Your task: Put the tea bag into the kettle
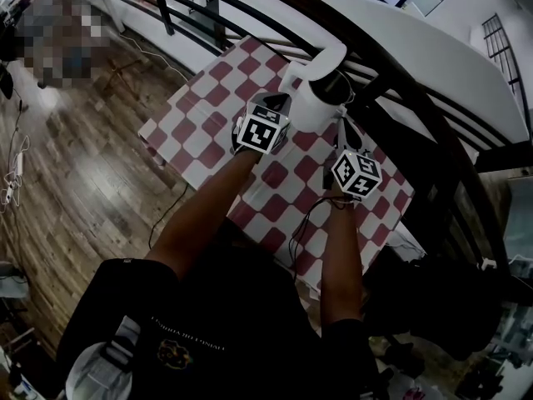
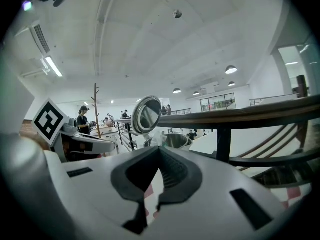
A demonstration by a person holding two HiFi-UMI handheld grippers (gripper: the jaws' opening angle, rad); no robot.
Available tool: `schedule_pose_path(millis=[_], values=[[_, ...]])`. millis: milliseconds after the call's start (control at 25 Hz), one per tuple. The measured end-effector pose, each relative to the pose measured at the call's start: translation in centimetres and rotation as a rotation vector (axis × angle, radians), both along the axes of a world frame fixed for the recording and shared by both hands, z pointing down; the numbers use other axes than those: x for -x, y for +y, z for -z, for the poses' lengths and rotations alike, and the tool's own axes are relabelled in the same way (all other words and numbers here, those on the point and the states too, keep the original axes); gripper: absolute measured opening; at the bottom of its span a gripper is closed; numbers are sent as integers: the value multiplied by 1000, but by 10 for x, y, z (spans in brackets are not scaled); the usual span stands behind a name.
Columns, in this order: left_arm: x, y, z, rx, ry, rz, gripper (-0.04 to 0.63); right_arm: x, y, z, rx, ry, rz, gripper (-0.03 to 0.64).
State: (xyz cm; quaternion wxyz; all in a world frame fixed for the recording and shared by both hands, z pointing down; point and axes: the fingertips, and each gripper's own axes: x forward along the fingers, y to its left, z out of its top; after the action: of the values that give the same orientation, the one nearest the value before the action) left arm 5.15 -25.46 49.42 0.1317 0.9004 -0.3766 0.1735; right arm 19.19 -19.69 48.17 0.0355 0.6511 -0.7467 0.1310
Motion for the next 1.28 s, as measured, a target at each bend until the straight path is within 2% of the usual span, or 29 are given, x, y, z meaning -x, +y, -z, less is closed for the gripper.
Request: schedule_pose_path(millis=[640, 1280], values=[[-2, -19, 8, -16, 25, -24, 3, -3, -30, 14, -23, 21, -5, 11], [-2, -29, 3, -8, 16, -29, 3, 0, -49, 9, -14, 18, 3, 11]])
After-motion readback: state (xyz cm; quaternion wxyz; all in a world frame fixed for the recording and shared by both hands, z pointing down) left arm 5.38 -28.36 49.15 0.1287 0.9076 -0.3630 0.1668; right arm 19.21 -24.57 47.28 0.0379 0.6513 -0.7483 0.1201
